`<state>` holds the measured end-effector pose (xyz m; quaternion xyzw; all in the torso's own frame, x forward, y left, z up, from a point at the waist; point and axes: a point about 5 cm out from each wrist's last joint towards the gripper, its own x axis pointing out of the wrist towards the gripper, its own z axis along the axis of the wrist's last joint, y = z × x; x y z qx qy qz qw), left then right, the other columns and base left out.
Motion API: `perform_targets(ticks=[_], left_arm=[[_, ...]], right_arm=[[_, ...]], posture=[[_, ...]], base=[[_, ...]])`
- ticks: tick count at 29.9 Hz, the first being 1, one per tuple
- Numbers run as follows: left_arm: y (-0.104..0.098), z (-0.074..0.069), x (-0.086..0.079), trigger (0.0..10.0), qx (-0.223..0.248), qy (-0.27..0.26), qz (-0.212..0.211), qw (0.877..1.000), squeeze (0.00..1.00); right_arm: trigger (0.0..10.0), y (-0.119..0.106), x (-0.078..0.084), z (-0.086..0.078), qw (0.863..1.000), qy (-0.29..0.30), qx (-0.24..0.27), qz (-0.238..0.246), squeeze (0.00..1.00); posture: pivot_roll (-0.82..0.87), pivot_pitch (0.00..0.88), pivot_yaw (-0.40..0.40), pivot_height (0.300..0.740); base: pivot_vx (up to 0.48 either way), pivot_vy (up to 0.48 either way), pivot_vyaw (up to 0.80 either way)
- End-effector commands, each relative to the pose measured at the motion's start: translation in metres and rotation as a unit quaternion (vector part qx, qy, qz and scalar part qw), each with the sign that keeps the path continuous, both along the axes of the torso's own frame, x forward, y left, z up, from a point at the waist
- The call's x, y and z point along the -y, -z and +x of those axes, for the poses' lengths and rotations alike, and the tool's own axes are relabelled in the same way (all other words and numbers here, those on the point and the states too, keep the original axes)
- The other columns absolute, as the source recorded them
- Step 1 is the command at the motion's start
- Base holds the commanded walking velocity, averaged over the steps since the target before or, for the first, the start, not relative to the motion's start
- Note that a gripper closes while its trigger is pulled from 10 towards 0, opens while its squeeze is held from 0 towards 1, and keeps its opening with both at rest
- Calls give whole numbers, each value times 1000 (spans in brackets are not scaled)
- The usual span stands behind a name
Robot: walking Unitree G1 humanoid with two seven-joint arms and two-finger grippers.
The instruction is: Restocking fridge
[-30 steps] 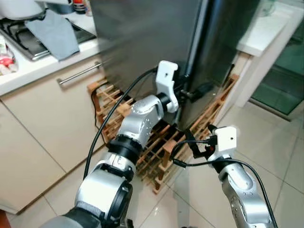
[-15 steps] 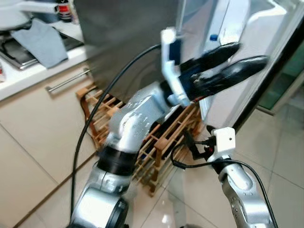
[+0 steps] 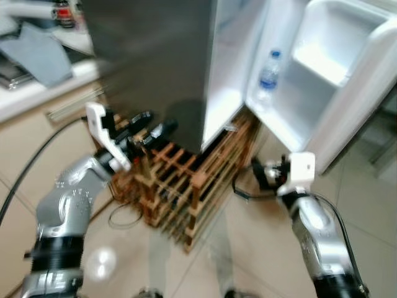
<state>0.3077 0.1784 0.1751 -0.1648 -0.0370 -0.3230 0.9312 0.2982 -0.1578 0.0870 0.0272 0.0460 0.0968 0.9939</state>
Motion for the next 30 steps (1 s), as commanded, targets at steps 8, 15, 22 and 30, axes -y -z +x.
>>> perform_targets(ticks=[8,15,22,30], left_arm=[[37,1,17,10000,-56,-247,67,965,0],[41,1,30,10000,-70,-277,63,956,0],[42,10,11,10000,-45,-346,138,927,0],[45,8,-1,10000,-38,-377,176,909,0]], right_arm=[[10000,-18,-28,31,998,-11,19,54,0],[10000,-8,-24,24,997,-5,6,76,0],[10000,-7,-17,21,998,5,16,69,0],[10000,-7,-22,23,998,-16,16,58,0]], posture=[[7,0,-63,740],[-12,0,-58,740],[-34,0,-64,740],[-9,0,-81,740]], base=[[0,0,450],[0,0,449],[0,0,442],[0,322,422]])
